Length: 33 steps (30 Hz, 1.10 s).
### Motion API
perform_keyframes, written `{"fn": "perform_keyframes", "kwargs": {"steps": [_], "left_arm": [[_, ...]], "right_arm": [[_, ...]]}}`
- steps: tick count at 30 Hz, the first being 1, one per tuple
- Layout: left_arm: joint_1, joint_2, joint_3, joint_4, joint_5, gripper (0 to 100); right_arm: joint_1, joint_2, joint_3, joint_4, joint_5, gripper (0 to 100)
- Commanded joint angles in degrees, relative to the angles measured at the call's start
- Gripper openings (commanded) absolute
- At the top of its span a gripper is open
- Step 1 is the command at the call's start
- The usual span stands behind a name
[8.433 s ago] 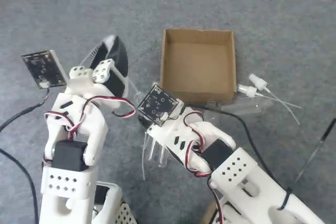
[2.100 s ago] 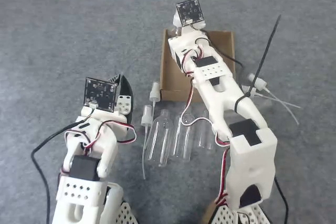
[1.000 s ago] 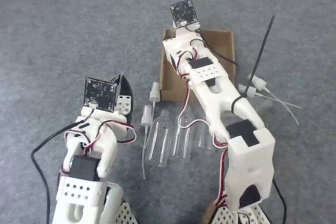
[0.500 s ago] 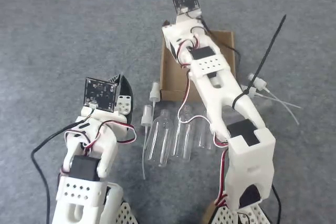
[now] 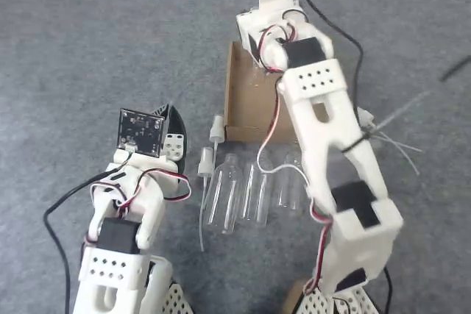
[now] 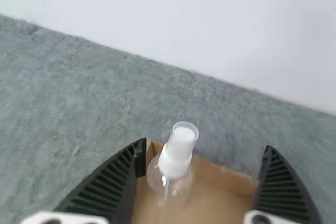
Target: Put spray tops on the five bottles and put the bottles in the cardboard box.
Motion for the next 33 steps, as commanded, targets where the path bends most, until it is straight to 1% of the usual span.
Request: {"fn": "perform_keyframes", "kwargs": {"steps": [1,5,11,17,20,24,27,29,31,33], "left_arm": [[-0.2,-0.9,-0.4,-1.8,0.9,1],[-0.2,-0.9,-0.3,-1.8,0.9,1],[-0.2,-0.9,-0.3,-1.8,0.9,1],[-0.3,-1.0,-0.3,-1.8,1.0,1],[-0.3,-1.0,-0.3,-1.8,1.0,1],[-0.3,-1.0,-0.3,-1.8,1.0,1],[-0.3,-1.0,-0.3,-1.8,1.0,1],[-0.3,-1.1,-0.3,-1.8,1.0,1],[-0.3,-1.1,-0.3,-1.8,1.0,1],[-0.3,-1.1,-0.3,-1.8,1.0,1]], "right_arm": [[0.7,-10.8,-4.0,10.9,1.0,28.6],[0.7,-15.9,-4.0,20.1,1.0,28.6],[0.7,-22.9,-4.0,38.5,0.5,28.6],[1.4,-24.5,-2.4,49.2,0.4,28.5],[5.5,-25.0,1.5,49.6,0.4,28.5],[14.3,-25.1,5.7,47.5,0.4,28.4],[17.1,-25.0,9.5,48.4,-1.0,28.4],[17.5,-24.2,14.7,49.7,-4.7,28.5],[16.8,-23.3,22.0,46.6,-8.3,28.8],[16.0,-23.0,28.0,41.7,-16.6,28.9]]}}
